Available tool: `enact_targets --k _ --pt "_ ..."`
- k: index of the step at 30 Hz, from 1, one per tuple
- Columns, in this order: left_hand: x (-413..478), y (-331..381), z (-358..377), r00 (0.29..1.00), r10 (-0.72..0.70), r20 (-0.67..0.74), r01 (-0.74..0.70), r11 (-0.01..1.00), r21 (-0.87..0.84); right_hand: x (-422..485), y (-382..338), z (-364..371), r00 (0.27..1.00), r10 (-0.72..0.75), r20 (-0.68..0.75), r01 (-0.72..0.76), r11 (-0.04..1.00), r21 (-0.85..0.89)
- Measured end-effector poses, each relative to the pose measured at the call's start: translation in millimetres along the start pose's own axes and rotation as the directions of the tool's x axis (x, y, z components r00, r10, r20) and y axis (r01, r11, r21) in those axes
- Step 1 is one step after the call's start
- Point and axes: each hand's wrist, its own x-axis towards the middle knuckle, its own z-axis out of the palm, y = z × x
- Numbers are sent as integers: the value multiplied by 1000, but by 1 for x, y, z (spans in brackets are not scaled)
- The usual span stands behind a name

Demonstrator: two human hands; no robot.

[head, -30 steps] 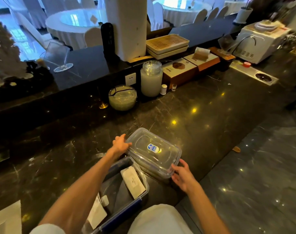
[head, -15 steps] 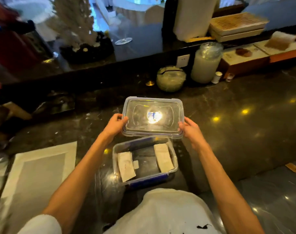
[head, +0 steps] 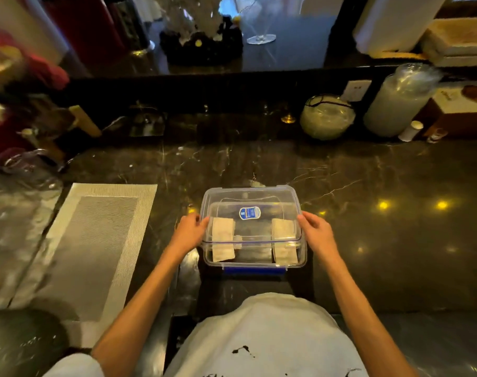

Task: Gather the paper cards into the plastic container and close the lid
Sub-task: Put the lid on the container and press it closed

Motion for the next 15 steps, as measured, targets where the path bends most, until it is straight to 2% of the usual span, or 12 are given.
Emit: enact_targets --k 6,15 --pt "-10 -6 12 997 -27 74 26 1000 11 2 11 -4 999 34 -21 -37 987 -159" --pt "-24 -7 18 997 -40 61 36 997 63 -2 21 -6 996 78 -36 -83 976 -200"
